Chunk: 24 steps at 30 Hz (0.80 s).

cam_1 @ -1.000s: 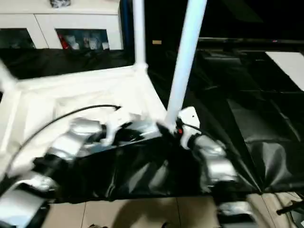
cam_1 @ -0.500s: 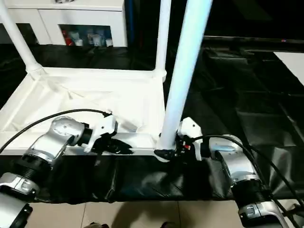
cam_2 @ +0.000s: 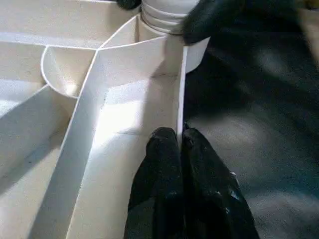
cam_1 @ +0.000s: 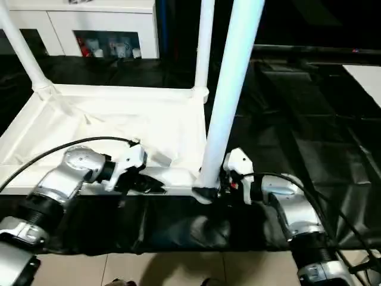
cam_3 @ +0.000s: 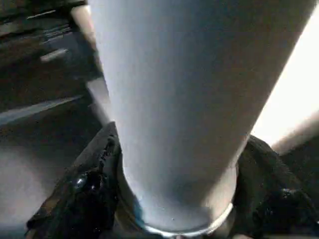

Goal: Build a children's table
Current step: Rotate leg to tighten

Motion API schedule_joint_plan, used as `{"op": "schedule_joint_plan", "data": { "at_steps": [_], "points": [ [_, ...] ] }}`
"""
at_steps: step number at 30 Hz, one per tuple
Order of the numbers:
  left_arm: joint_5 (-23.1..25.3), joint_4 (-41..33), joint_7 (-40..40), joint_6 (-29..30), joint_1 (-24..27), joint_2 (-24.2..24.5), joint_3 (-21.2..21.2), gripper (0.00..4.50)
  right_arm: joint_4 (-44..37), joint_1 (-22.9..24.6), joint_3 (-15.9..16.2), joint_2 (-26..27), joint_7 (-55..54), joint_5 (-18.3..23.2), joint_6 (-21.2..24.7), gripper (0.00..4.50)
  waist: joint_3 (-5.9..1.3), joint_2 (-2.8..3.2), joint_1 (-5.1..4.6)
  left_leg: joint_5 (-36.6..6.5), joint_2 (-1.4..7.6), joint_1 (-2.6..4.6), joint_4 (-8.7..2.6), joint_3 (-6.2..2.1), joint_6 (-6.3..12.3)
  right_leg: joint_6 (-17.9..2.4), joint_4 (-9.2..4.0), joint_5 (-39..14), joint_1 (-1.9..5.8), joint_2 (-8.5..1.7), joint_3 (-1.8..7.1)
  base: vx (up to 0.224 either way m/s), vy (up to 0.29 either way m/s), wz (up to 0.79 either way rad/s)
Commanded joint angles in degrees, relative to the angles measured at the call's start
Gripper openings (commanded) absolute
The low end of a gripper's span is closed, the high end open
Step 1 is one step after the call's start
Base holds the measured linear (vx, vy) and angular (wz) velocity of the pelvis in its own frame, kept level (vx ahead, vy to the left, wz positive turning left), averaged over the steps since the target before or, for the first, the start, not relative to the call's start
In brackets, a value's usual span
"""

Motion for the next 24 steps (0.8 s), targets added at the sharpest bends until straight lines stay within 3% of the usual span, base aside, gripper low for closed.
{"op": "schedule_joint_plan", "data": {
  "at_steps": [1,2,5,6,9,11,12,13,17,18,23,24],
  "points": [
    [-0.67,0.50,5.42,2.51,0.58,-6.40,-2.17,0.00,0.13,0.71,2.12,4.95,-6.78,-1.03,2.53,2.72,-2.25,-0.71,-0.35,-20.69,0.79,0.37,-4.34,-0.64,0.55,-8.88,-4.84,-28.30,1.94,-1.87,1.19,0.000,0.000,0.00],
    [-0.18,0.95,7.74,3.35,0.45,-8.36,-2.49,0.00,-0.06,0.89,1.62,7.64,-10.60,-1.00,3.63,2.72,-2.15,-0.18,-0.35,-21.56,0.78,0.49,-4.53,-0.80,0.32,-7.81,-5.15,-30.00,1.71,-1.87,1.18,0.000,0.000,0.00],
    [0.70,2.67,12.64,4.34,0.05,-12.84,-2.99,0.00,1.64,-0.02,1.31,13.40,-19.27,-2.02,4.98,2.71,-2.04,-0.56,-0.67,-23.27,0.60,0.73,-4.47,-0.81,0.25,-6.20,-5.71,-32.71,1.26,-1.78,1.22,0.000,0.000,0.00],
    [1.19,3.33,14.59,4.60,-0.20,-14.47,-3.14,0.00,3.96,-1.51,0.65,16.06,-23.83,-2.31,5.12,2.70,-1.84,-0.13,-0.94,-25.59,0.35,1.12,-4.44,-0.90,-0.03,-4.87,-6.32,-36.14,0.72,-1.74,1.07,0.000,0.000,0.00],
    [2.35,3.79,16.29,4.73,-0.41,-15.46,-3.53,0.00,6.23,-3.22,0.26,18.10,-28.09,-3.45,4.78,2.70,-1.71,0.06,-1.49,-28.47,0.24,1.71,-4.49,-1.25,-0.25,-3.45,-7.09,-39.71,0.40,-1.80,0.58,0.000,0.000,0.00],
    [2.85,3.87,16.87,4.75,-0.44,-15.87,-3.65,0.00,7.14,-3.93,0.36,18.93,-29.93,-4.74,4.09,2.70,-1.75,0.37,-1.96,-30.14,0.10,2.12,-4.51,-1.41,-0.21,-3.04,-7.71,-40.16,0.43,-1.69,0.06,0.000,0.000,0.00],
    [2.85,3.53,16.82,4.72,-0.26,-16.12,-3.34,0.00,7.00,-4.21,-0.07,19.50,-29.17,-4.63,2.26,3.05,-1.71,0.51,-2.22,-30.93,0.21,1.74,-4.93,-1.69,-0.05,-2.89,-7.70,-38.98,0.85,-1.68,-0.15,0.000,0.000,0.00],
    [2.86,3.47,16.90,4.74,-0.23,-16.14,-3.27,0.00,6.86,-4.18,-0.23,19.54,-29.15,-4.58,2.10,3.26,-1.76,0.57,-2.26,-31.22,0.24,1.83,-4.99,-1.75,0.02,-2.98,-7.72,-38.45,0.87,-1.67,-0.19,0.000,0.000,0.00],
    [2.44,2.53,15.91,4.55,0.37,-15.25,-2.63,0.00,5.34,-3.46,-0.91,17.74,-26.43,-4.22,0.00,3.60,-2.27,0.39,-2.09,-27.70,0.50,0.91,-5.44,-1.78,0.85,-5.40,-6.66,-31.02,1.61,-1.77,0.60,0.000,0.000,0.00],
    [2.11,1.92,14.18,3.26,0.81,-13.64,-2.41,0.00,4.23,-2.71,0.54,14.37,-21.93,-4.63,-2.08,3.75,-2.35,0.36,-1.99,-26.36,0.57,0.73,-5.38,-1.52,1.46,-6.91,-6.37,-27.72,1.67,-1.75,0.88,0.000,0.000,0.00],
    [1.18,1.17,8.47,-0.17,1.47,-9.23,-2.19,0.00,2.52,-1.41,2.14,6.98,-10.65,-3.71,-3.42,3.93,-2.64,0.27,-1.50,-21.57,0.68,0.26,-4.90,-0.93,3.86,-9.69,-5.76,-20.99,2.15,-1.97,1.28,0.000,0.000,0.00],
    [0.55,0.77,6.54,-0.84,1.66,-8.23,-2.09,0.00,2.16,-1.16,2.50,5.38,-7.63,-3.49,-3.76,3.93,-2.62,-0.14,-1.38,-19.85,0.56,-0.06,-4.65,-0.75,5.04,-10.41,-5.52,-20.08,2.43,-1.89,1.24,0.000,0.000,0.00]
  ]
}}
